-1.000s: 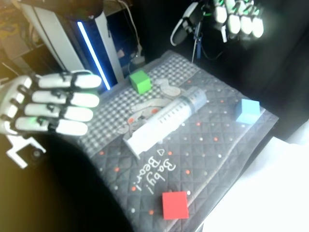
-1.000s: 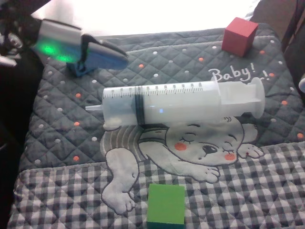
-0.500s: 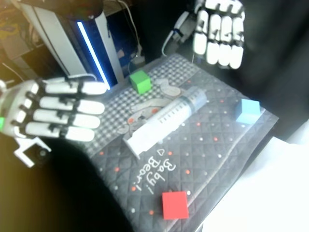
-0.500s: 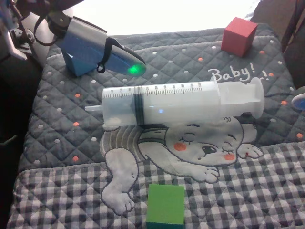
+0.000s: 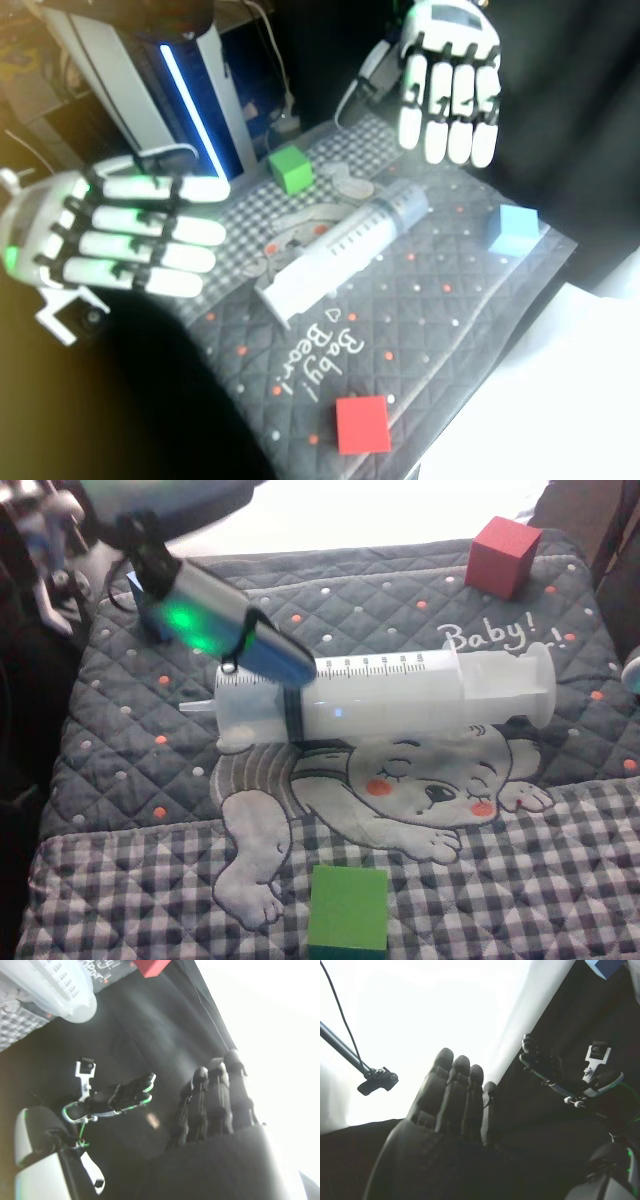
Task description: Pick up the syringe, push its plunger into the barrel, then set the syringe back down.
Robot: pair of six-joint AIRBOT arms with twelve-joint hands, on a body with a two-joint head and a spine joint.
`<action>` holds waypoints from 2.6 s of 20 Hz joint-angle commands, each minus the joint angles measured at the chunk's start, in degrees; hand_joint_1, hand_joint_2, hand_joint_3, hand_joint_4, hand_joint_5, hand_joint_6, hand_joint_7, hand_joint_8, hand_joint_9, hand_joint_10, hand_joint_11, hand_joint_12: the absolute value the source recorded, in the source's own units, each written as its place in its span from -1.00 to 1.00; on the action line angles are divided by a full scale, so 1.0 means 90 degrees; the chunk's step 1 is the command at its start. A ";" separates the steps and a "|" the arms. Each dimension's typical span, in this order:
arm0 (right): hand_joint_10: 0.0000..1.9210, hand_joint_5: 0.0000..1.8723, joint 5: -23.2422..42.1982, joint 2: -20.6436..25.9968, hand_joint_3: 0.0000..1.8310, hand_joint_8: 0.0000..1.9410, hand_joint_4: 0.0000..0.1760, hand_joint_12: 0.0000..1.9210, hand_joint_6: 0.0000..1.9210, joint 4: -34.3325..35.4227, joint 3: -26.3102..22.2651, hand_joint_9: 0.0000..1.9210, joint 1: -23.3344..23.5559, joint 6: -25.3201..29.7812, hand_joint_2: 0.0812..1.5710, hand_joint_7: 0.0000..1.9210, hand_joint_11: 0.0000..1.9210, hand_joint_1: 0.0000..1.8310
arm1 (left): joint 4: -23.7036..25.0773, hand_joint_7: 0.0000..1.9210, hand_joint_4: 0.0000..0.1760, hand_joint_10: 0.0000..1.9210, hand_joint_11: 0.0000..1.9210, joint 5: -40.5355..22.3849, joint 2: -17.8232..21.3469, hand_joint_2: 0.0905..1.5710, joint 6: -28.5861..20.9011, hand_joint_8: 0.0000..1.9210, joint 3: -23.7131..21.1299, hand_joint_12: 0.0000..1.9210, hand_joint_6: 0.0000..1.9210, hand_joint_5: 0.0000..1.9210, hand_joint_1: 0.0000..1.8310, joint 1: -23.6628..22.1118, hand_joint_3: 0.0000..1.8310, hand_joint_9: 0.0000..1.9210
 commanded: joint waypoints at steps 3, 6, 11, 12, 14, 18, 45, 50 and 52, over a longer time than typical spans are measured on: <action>-1.00 -0.77 0.0767 0.0102 -1.00 -1.00 -0.11 -0.88 -1.00 0.0142 -0.0016 -0.72 0.0030 0.0089 -0.18 -0.71 -0.78 -0.85 | -0.0081 -0.89 -0.47 -0.99 -1.00 -0.0497 -0.0135 -0.19 -0.0016 -0.99 -0.0018 -0.45 -1.00 -1.00 -0.30 0.0073 -1.00 -0.90; -0.99 -0.77 0.0766 0.0096 -1.00 -0.99 -0.13 -0.87 -1.00 0.0145 -0.0027 -0.70 0.0024 0.0091 -0.17 -0.70 -0.76 -0.83 | 0.0029 -0.87 -0.56 -0.99 -1.00 -0.0368 -0.0220 -0.21 -0.0015 -0.98 -0.0018 -0.59 -1.00 -1.00 -0.32 0.0179 -1.00 -0.90; -1.00 -0.78 0.0766 0.0096 -0.99 -1.00 -0.27 -0.88 -1.00 0.0145 -0.0041 -0.70 0.0005 0.0123 -0.14 -0.70 -0.78 -0.81 | 0.0100 -0.81 -1.00 -1.00 -0.98 -0.0239 -0.0306 -0.21 -0.0015 -1.00 -0.0012 -0.42 -1.00 -0.95 -0.39 0.0358 -1.00 -0.77; -1.00 -0.78 0.0766 0.0095 -0.99 -1.00 -0.27 -0.88 -1.00 0.0145 -0.0041 -0.70 0.0004 0.0124 -0.14 -0.70 -0.78 -0.81 | 0.0150 -0.81 -1.00 -1.00 -0.98 -0.0188 -0.0324 -0.21 -0.0015 -1.00 -0.0011 -0.42 -1.00 -0.95 -0.39 0.0365 -1.00 -0.77; -1.00 -0.81 0.0766 0.0095 -0.99 -1.00 -0.35 -0.88 -1.00 0.0142 -0.0043 -0.72 0.0004 0.0133 -0.15 -0.72 -0.80 -0.80 | 0.0327 -0.79 -1.00 -0.99 -0.97 0.0005 -0.0365 -0.23 -0.0015 -0.99 -0.0009 -0.43 -1.00 -0.95 -0.35 0.0363 -1.00 -0.77; -1.00 -0.82 0.0766 0.0089 -0.99 -1.00 -0.33 -0.88 -1.00 0.0136 -0.0043 -0.73 0.0004 0.0136 -0.13 -0.73 -0.80 -0.82 | 0.0415 -0.70 -1.00 -1.00 -0.90 0.0153 -0.0423 -0.24 -0.0015 -1.00 0.0029 -0.18 -1.00 -0.92 -0.35 0.0375 -1.00 -0.62; -1.00 -0.80 0.0766 0.0055 -0.99 -0.99 -0.29 -0.88 -1.00 0.0093 -0.0065 -0.75 0.0003 0.0238 -0.08 -0.72 -0.83 -0.83 | 0.0086 -0.96 -1.00 -1.00 -1.00 0.0936 -0.1323 -0.15 -0.0017 -1.00 0.0908 -0.68 -1.00 -0.98 -0.23 0.0768 -1.00 -0.94; -1.00 -0.80 0.0767 0.0051 -0.99 -1.00 -0.35 -0.88 -1.00 0.0093 -0.0067 -0.75 0.0003 0.0251 -0.04 -0.73 -0.82 -0.82 | 0.0100 -0.96 -1.00 -1.00 -1.00 0.1137 -0.1514 -0.15 -0.0016 -1.00 0.1095 -0.69 -1.00 -1.00 -0.20 0.0784 -1.00 -0.95; -1.00 -0.80 0.0767 0.0044 -0.99 -1.00 -0.37 -0.88 -1.00 0.0091 -0.0067 -0.75 0.0003 0.0252 -0.02 -0.73 -0.83 -0.81 | 0.0100 -0.95 -1.00 -1.00 -1.00 0.1195 -0.1572 -0.18 -0.0016 -1.00 0.1153 -0.71 -1.00 -0.99 -0.19 0.0793 -1.00 -0.94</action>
